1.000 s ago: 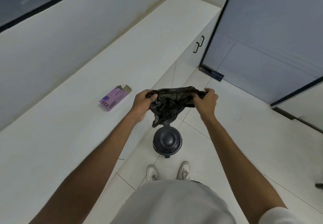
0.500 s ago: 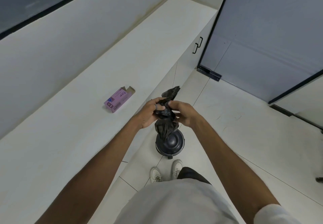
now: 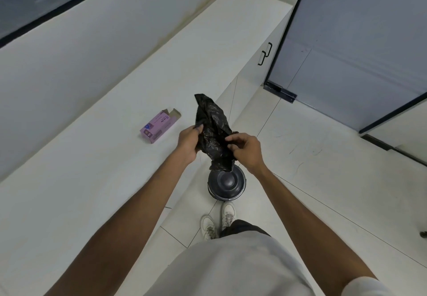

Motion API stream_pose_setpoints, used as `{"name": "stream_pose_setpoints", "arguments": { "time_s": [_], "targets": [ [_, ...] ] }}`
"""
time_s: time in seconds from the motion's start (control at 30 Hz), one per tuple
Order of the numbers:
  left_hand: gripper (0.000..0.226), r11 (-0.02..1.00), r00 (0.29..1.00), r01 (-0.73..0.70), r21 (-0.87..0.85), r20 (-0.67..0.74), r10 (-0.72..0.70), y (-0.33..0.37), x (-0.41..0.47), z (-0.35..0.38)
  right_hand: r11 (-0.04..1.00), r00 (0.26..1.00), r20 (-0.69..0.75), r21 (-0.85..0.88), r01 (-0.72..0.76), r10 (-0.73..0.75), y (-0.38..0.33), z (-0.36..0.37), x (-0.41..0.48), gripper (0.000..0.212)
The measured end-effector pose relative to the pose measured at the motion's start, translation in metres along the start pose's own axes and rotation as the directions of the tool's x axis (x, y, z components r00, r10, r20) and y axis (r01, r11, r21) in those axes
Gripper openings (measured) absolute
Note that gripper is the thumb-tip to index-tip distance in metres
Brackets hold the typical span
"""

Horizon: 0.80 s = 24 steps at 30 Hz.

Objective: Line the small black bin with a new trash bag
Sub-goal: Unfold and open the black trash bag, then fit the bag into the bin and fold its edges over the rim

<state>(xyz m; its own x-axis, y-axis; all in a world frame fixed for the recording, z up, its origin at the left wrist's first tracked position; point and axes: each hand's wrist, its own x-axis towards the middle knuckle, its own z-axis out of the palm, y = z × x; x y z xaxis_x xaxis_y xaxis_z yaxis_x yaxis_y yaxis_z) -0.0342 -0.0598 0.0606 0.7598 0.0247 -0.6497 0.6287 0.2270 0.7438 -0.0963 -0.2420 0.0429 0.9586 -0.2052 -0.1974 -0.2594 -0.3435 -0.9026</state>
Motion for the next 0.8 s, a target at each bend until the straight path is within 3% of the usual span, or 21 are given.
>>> {"name": "stream_pose_setpoints", "arguments": {
  "time_s": [0.13,0.27,0.33,0.43,0.5,0.6,0.7,0.73,0.8],
  "targets": [
    [0.011,0.997,0.998,0.045,-0.070,-0.042,-0.048,0.004,0.002,-0.010,0.987,0.967,-0.198,0.029,-0.157,0.160,0.003,-0.012,0.001,0.034],
    [0.010,0.989,0.998,0.069,-0.131,-0.003,-0.070,0.002,-0.007,-0.001,0.995,0.929,-0.370,-0.088,-0.040,0.005,-0.005,-0.019,-0.005,0.032],
    [0.019,0.985,0.996,0.085,-0.147,0.045,-0.079,0.001,-0.012,0.009,0.992,0.923,-0.366,-0.088,0.093,-0.119,-0.007,-0.017,-0.006,0.018],
    [0.023,0.986,0.987,0.116,-0.118,0.126,-0.101,-0.001,-0.019,0.021,0.937,0.967,-0.113,-0.297,0.187,-0.229,0.001,-0.012,0.004,0.008],
    [0.031,0.984,0.977,0.155,-0.083,0.157,-0.141,-0.003,-0.021,0.027,0.920,0.978,0.091,-0.334,0.206,-0.187,0.013,-0.012,0.016,0.014],
    [0.049,0.984,0.969,0.176,-0.008,0.177,-0.171,-0.008,-0.020,0.032,0.918,0.962,0.245,-0.342,0.202,-0.120,0.031,-0.010,0.032,0.028],
    [0.042,0.988,0.996,0.041,0.150,0.068,-0.052,-0.020,-0.016,0.031,0.880,0.974,0.227,-0.463,0.106,0.002,0.040,-0.015,0.036,0.034],
    [0.040,0.967,0.997,-0.078,0.244,0.029,0.073,-0.025,-0.013,0.028,0.862,0.979,0.201,-0.501,0.079,0.027,0.045,-0.019,0.036,0.035],
    [0.042,0.815,0.929,-0.357,0.456,0.084,0.360,-0.040,-0.007,0.019,0.830,0.981,0.179,-0.556,0.036,0.077,0.061,-0.025,0.035,0.043]
  ]
}}
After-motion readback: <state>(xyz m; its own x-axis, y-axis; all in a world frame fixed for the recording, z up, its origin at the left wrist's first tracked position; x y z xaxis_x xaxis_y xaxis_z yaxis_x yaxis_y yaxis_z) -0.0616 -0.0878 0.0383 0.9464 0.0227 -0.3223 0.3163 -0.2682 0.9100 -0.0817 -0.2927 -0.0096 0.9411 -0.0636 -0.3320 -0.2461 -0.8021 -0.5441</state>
